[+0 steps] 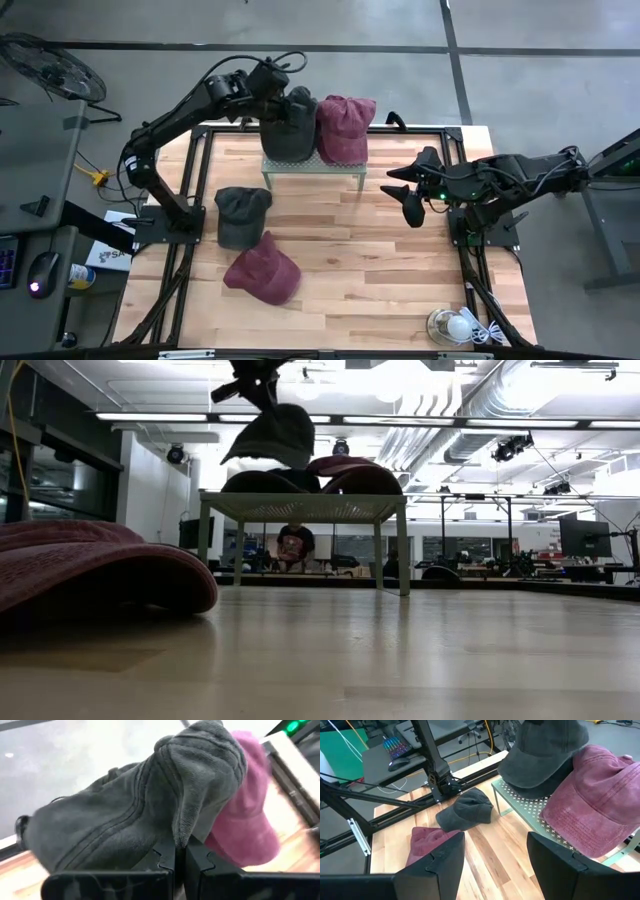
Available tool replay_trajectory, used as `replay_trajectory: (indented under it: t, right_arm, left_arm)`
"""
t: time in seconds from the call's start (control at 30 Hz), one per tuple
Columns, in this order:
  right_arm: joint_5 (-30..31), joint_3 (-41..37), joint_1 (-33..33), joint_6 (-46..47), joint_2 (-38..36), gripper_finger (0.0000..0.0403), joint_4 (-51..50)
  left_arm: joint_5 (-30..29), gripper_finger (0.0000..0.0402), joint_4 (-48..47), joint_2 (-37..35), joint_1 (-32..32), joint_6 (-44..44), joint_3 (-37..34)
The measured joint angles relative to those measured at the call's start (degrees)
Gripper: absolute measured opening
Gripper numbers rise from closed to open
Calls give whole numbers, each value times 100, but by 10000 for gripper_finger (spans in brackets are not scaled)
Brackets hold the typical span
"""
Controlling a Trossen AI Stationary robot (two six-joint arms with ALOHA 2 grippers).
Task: Pick & Place hat
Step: Stack the right black cap on top of the black cap on the shelf
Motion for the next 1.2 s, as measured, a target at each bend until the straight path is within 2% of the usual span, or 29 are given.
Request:
replay_trajectory:
  t: [0.37,0.63,0.93,1.07,1.2]
  right_arm:
    - [149,0,0,64,0,207,-7]
    - [218,0,0,166,0,207,-20]
    - [302,0,0,214,0,207,-22]
    - [366,0,0,258,17,207,-22]
    - [382,0,0,299,72,207,-23]
  left_arm:
    - [139,3,-39,227,77,189,-12]
    - [-44,18,-59,302,92,226,-6]
    - [-42,28,-80,307,90,717,-6]
    - [-41,55,-116,307,90,956,-6]
    - [-86,106,-118,307,90,985,-6]
